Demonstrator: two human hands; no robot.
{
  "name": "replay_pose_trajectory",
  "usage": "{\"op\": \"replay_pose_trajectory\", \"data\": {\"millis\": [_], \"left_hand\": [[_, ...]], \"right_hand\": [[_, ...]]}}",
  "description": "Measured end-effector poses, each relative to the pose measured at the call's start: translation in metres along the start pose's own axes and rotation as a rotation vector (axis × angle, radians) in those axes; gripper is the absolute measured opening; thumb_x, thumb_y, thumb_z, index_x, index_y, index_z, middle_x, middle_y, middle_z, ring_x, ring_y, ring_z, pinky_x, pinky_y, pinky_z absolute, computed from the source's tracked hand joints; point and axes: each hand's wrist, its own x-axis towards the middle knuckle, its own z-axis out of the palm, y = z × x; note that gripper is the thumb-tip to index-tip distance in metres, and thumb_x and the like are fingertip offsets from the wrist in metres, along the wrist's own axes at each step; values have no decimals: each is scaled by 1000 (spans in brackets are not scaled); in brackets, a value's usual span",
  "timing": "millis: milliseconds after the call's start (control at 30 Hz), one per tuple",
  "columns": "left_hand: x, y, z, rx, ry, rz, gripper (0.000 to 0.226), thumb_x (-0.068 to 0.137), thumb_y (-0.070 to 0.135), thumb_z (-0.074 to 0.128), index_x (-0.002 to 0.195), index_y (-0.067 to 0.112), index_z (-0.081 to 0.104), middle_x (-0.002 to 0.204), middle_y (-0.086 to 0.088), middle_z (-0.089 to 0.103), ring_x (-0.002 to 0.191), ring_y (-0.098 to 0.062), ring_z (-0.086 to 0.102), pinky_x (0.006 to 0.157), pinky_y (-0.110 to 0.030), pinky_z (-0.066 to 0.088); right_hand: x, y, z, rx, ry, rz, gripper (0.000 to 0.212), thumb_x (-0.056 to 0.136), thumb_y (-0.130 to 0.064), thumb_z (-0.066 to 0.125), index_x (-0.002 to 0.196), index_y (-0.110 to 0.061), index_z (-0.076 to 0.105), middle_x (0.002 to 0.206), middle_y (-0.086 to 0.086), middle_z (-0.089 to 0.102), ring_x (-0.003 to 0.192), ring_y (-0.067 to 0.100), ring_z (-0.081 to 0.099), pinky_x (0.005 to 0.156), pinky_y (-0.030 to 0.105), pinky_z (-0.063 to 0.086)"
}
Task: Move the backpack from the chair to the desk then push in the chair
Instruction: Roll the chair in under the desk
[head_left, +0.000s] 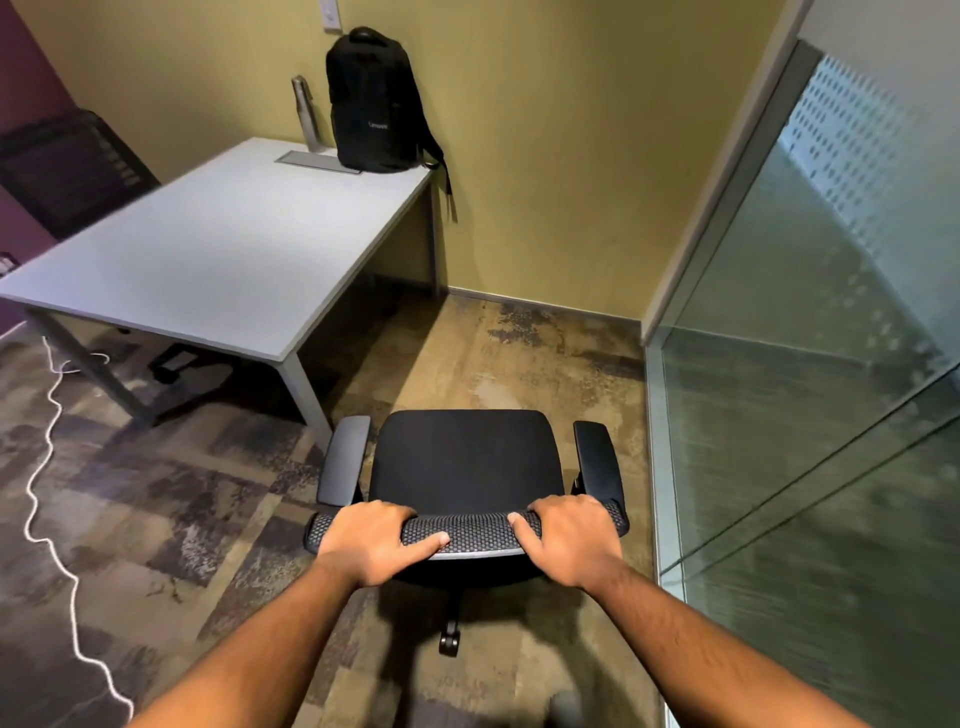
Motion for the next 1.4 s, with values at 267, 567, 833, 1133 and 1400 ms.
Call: {"op": "replay_pose_trajectory", "data": {"millis": [267, 567, 833, 1133, 1400], "left_hand": [[67, 41, 10, 33, 7, -140, 95, 75, 102, 13, 110, 36, 70, 99, 8, 77, 94, -16, 71, 70, -36, 49], [148, 64, 9, 19, 26, -209, 89, 74, 102, 15, 108, 39, 68, 96, 10, 75, 92, -12, 70, 67, -35, 45], [234, 56, 0, -43, -26, -249, 90, 74, 102, 15, 125, 44, 61, 112, 10, 74, 106, -17, 68, 76, -36, 47], [340, 9, -36, -244, -462, -273, 116, 63, 108, 22, 148, 34, 50, 147, 3, 60, 135, -25, 55, 110, -40, 45], [424, 7, -39, -227, -494, -307, 106, 76, 100, 24, 147, 26, 51, 134, -7, 68, 124, -29, 63, 102, -40, 49]], "right_hand": [[68, 77, -3, -15, -20, -97, 77, 98, -72, 16, 106, -25, 75, 97, -2, 77, 93, 20, 71, 93, 38, 50], [144, 141, -10, -27, -8, -169, 75, 96, -72, 18, 104, -24, 75, 98, -2, 77, 93, 22, 70, 89, 39, 50], [237, 182, -14, 9, -19, -243, 73, 95, -71, 18, 108, -24, 73, 103, -2, 76, 98, 22, 70, 87, 38, 48], [348, 213, -23, 59, -35, -238, 69, 92, -70, 23, 117, -30, 72, 113, -7, 76, 105, 18, 68, 94, 36, 47], [443, 257, -25, 52, 52, -351, 57, 97, -65, 33, 107, -30, 77, 101, -7, 78, 92, 21, 72, 83, 37, 53]]}}
